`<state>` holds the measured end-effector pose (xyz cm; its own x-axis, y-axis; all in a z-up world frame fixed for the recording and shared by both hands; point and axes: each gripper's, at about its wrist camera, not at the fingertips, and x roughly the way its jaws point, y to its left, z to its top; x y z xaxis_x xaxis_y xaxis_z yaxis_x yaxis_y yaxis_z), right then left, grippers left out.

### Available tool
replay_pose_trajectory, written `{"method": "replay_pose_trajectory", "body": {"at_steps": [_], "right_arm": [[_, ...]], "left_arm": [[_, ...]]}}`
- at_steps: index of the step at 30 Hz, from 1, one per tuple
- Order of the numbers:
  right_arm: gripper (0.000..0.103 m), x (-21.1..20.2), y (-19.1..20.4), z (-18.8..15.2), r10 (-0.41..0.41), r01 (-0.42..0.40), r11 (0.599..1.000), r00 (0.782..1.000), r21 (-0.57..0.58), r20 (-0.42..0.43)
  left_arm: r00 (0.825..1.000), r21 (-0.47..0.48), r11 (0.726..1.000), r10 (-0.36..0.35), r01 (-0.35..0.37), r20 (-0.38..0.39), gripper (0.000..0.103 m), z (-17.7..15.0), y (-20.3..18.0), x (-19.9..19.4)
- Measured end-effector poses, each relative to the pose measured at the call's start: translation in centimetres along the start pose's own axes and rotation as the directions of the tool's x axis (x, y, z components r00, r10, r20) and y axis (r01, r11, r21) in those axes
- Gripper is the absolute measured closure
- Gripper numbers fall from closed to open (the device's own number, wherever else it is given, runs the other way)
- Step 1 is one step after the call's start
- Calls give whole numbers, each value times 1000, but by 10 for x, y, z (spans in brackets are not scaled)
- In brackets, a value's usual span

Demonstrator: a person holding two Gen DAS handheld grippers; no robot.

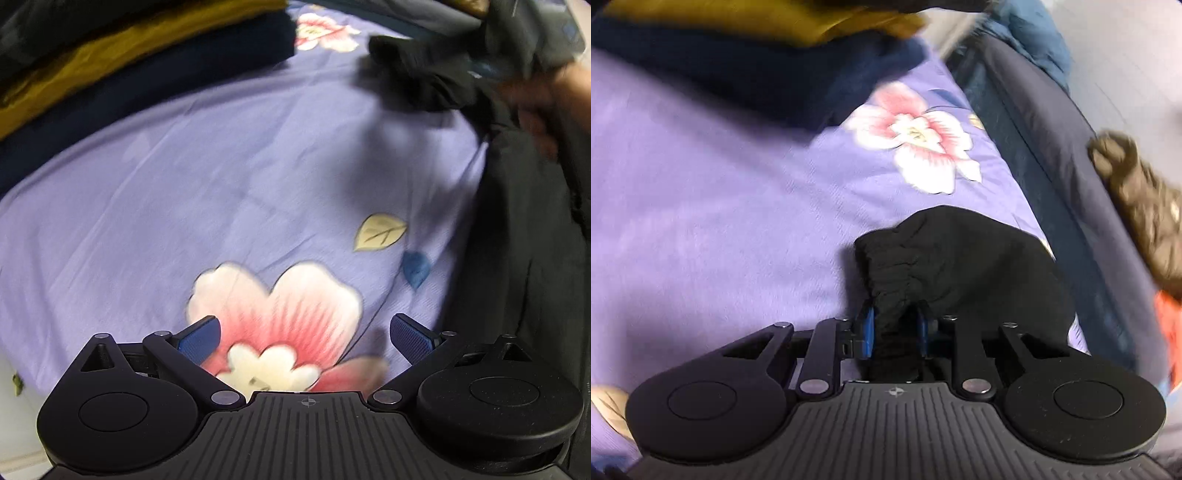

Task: Fold large clothes

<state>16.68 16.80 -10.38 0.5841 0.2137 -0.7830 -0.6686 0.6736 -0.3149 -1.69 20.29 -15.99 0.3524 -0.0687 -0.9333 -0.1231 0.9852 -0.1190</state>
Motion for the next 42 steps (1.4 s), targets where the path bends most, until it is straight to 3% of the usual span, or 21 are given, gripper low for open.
{"method": "replay_pose_trajectory", "body": {"at_steps": [2, 4, 5, 6, 8, 12, 14, 15, 17, 21, 23, 26, 32, 33, 37, 42], "right_arm": [[89, -21, -22, 11, 73, -82, 983, 996, 165, 57], [90, -49, -54, 24, 208, -260, 904, 961, 340, 181], [90, -63, -71, 31, 280, -366, 831, 926, 419, 253], [90, -76, -89, 39, 347, -473, 737, 878, 484, 330], [90, -100, -119, 52, 404, -629, 552, 776, 547, 484], [90, -127, -154, 71, 435, -769, 267, 634, 581, 640], [90, -132, -165, 76, 433, -819, 162, 561, 551, 706], [91, -136, -168, 79, 425, -828, 167, 550, 535, 719], [92, -138, -173, 81, 401, -808, 211, 585, 550, 705], [92, -124, -181, 66, 397, -756, 195, 643, 624, 655], [93, -120, -184, 55, 368, -735, 209, 670, 645, 645], [94, -120, -198, 30, 305, -681, 238, 729, 692, 613], [94, -137, -248, -47, 166, -550, 344, 833, 761, 527], [94, -139, -258, -68, 138, -513, 344, 856, 787, 498], [94, -145, -298, -162, 37, -353, 282, 933, 892, 358], [94, -158, -322, -268, -33, -193, 219, 978, 957, 204]], "left_arm": [[1000, 31, 999, -24, 24, 8, 0, 8, -9, 1], [999, 65, 997, -42, 41, 7, 0, 16, -18, 4], [999, 84, 995, -49, 48, 9, 0, 20, -23, 4], [998, 104, 993, -54, 52, 12, 0, 23, -30, 3], [998, 133, 990, -60, 56, 23, 0, 29, -39, 1], [996, 138, 987, -82, 77, 27, 0, 34, -52, -1], [996, 133, 987, -89, 85, 18, 0, 33, -55, 1], [996, 133, 987, -89, 86, 13, 0, 32, -57, 2], [996, 137, 987, -88, 87, 6, 0, 30, -58, 3], [996, 151, 984, -90, 90, -7, 0, 28, -61, 3], [996, 163, 983, -88, 88, -9, 0, 29, -63, 4], [996, 170, 981, -91, 91, -9, 0, 29, -66, 2], [994, 184, 977, -105, 104, -6, 0, 31, -74, 3], [994, 190, 976, -106, 106, -8, 0, 31, -76, 3], [993, 211, 971, -115, 116, -18, 0, 33, -85, 5], [993, 247, 962, -116, 118, -23, 0, 38, -95, 5]]}}
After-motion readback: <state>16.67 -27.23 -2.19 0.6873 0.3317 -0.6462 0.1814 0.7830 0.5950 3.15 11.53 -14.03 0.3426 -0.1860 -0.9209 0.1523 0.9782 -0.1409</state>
